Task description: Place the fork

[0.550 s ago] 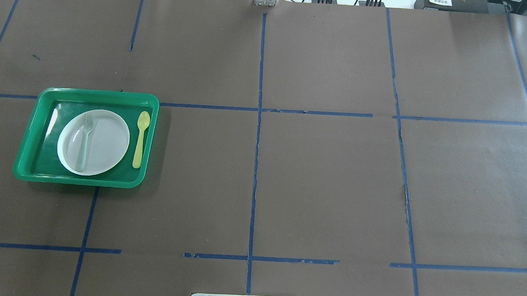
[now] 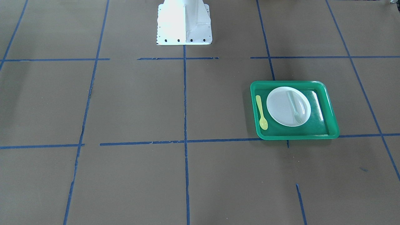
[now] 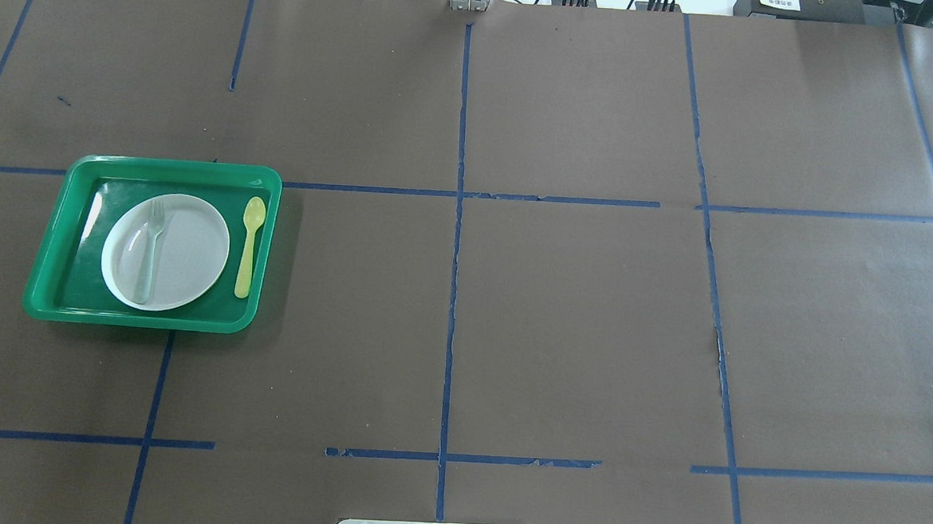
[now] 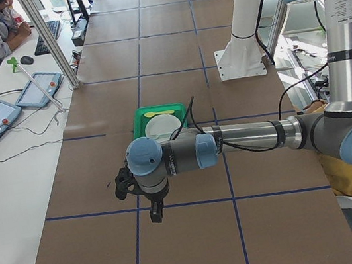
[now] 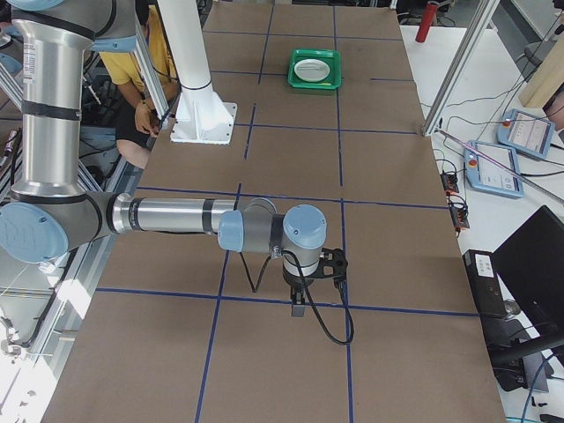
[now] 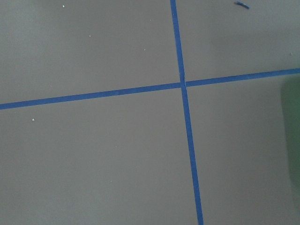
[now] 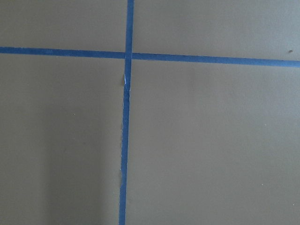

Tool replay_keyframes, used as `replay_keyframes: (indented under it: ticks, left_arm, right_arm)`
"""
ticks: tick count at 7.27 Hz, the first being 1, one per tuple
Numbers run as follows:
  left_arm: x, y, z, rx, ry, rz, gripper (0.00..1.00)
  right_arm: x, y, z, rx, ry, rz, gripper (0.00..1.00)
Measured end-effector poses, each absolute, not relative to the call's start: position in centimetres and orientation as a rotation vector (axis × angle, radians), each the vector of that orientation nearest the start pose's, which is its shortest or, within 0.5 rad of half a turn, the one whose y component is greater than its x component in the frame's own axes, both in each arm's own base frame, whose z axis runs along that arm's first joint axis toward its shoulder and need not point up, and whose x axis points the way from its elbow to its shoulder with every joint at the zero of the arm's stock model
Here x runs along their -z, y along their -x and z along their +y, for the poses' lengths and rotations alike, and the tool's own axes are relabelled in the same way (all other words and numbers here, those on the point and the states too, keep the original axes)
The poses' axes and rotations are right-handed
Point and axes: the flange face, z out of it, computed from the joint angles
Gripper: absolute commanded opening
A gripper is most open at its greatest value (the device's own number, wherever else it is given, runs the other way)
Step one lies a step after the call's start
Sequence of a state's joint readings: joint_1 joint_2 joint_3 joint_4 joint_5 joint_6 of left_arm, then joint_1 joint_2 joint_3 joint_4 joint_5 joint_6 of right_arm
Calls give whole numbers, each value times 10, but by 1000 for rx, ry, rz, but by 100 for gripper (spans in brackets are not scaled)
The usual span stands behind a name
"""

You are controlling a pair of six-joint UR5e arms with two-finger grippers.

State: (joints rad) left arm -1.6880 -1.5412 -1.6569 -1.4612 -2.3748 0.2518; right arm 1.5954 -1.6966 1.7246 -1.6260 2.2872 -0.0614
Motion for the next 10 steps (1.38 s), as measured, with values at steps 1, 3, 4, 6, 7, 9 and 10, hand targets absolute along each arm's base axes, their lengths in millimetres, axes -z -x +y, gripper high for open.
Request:
replay_keyframes:
  ticks: [1,3,4,6,7,9,10]
  left_arm:
    - [-641,112,-461,-119,-114,799,100]
    - [-615,71,-473,-155,-145,801,100]
    - [-587,29,-481,-135,-129,811,100]
    - [-531,-59,-494,-69,-86,849,97]
    - [-504,-111,-502,-34,-50,864,97]
    - [-471,-205,-506,-20,-6,840,97]
    - [-469,-242,-509,-20,18,824,96]
  right_arm:
    - [-651,-79,-435,25,-5,-717,100]
    - [-651,-79,-435,24,-5,-717,100]
    - [-651,-79,-435,24,-4,-717,100]
    - [-651,-79,-435,25,-4,-717,100]
    - [-651,-79,-435,25,-4,-717,100]
    - [-651,-79,-435,25,-4,-717,100]
    - [-651,-79,-435,25,-4,-717,100]
